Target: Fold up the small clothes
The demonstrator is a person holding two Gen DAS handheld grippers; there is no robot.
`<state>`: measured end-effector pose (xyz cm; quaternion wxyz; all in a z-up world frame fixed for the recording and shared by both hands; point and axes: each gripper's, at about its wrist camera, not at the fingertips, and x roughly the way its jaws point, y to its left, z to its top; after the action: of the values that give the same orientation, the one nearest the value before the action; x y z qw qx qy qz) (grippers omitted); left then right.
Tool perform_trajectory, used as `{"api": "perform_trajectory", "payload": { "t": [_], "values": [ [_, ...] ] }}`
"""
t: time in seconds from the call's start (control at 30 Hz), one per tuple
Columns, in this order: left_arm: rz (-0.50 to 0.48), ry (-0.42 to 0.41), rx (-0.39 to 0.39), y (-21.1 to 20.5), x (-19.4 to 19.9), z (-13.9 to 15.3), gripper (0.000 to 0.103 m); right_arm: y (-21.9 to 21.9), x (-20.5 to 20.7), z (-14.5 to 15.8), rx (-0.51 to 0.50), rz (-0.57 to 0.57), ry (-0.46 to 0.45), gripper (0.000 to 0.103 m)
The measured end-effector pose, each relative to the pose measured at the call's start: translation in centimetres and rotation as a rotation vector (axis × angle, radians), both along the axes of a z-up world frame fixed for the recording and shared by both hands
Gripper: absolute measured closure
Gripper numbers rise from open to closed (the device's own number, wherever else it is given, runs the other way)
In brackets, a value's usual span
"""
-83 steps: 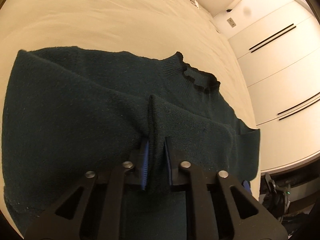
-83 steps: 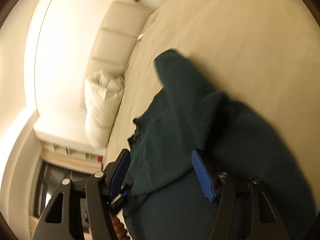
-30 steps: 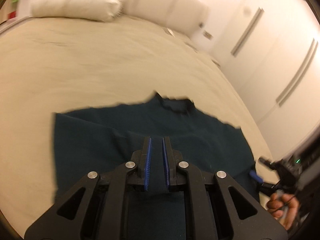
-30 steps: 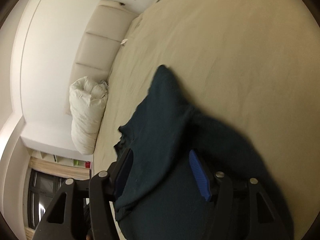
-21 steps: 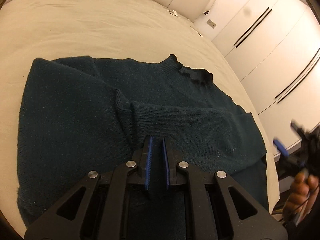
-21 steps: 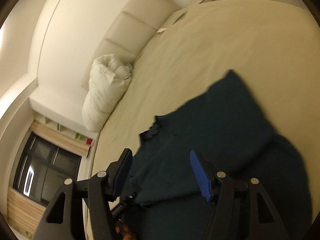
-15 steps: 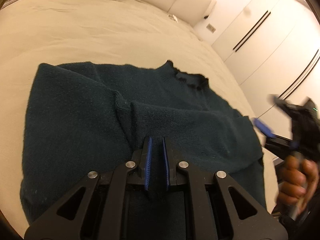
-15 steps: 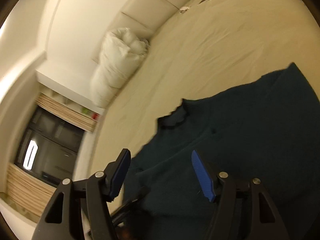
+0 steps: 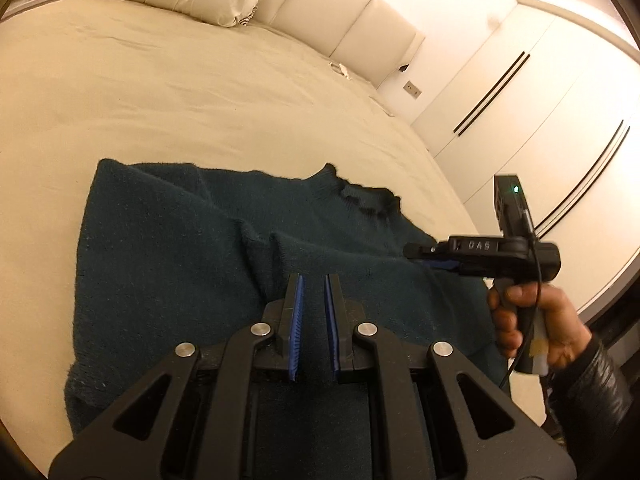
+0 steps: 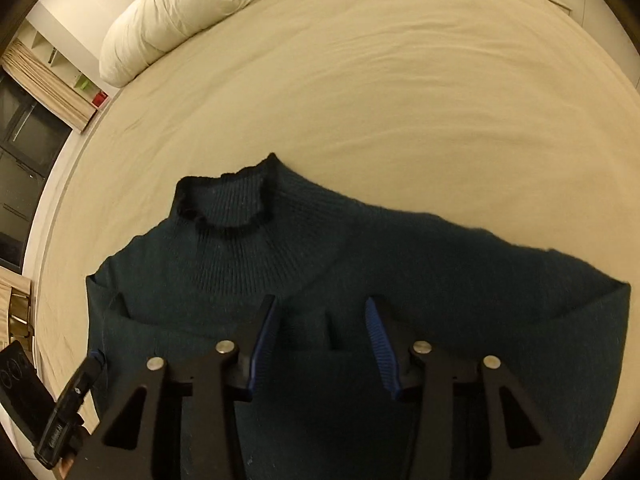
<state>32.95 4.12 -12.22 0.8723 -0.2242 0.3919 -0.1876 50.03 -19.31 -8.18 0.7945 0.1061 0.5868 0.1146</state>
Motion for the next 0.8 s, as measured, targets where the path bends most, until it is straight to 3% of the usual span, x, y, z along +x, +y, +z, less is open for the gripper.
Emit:
{"api": "perform_trajectory", "payload": {
  "t": [0.1, 0.17, 0.27, 0.4, 0.47, 0.57, 0.63, 0.67, 0.7, 0.73, 0.77, 0.8],
  "values": [
    [0.012, 0.032, -0.005, 0.6, 0.3, -0.6, 0.093, 2.0, -0.2, -0.1, -0.113, 0.095, -0.001, 0.071],
    [0.018, 0.038, -0.005, 0.7, 0.4, -0.8, 0.093, 2.3, -0.5, 0.1, -0.149, 0.108, 0.002, 0.089],
    [0.013, 0.039, -0.003, 0.5, 0.6, -0.8, 0.093, 2.0, -0.8, 0.5, -0.185, 0.084, -0.011, 0.098],
    [0.012, 0.029, 0.021, -0.1, 1.0, -0.8, 0.093, 0.6, -0.9, 1.1, -0.312, -0.020, -0.057, 0.103],
    [0.015, 0.055, 0.044, -0.1, 1.2, -1.4, 0.093, -1.9, -1.0, 0.3, -0.281, -0.102, -0.031, 0.103],
    [0.048, 0.090, 0.008, 0.8, 1.3, -2.4, 0.093, -1.7, -2.5, 1.2, -0.277, -0.089, -0.083, 0.102],
    [0.086, 0.063, 0.009, 1.3, 0.8, -1.9, 0.093, 0.1, -5.1, 3.5, -0.141, -0.040, -0.155, 0.097],
    [0.101, 0.043, -0.004, 1.8, 0.3, -1.5, 0.093, 0.9, -7.0, 4.6, 0.006, -0.022, -0.171, 0.093],
    [0.111, 0.023, -0.026, 2.2, -0.1, -1.1, 0.093, 1.6, -9.2, 5.2, 0.168, -0.013, -0.171, 0.080],
    [0.119, 0.007, -0.046, 2.6, -0.4, -0.8, 0.093, 2.6, -11.3, 5.1, 0.287, -0.010, -0.157, 0.039],
    [0.125, -0.003, -0.050, 2.9, -0.7, -0.5, 0.093, 3.7, -14.2, 4.7, 0.391, -0.031, -0.149, 0.019],
    [0.129, -0.009, -0.048, 3.1, -0.9, -0.2, 0.093, 4.1, -16.1, 4.3, 0.436, -0.057, -0.160, 0.020]
  ]
}}
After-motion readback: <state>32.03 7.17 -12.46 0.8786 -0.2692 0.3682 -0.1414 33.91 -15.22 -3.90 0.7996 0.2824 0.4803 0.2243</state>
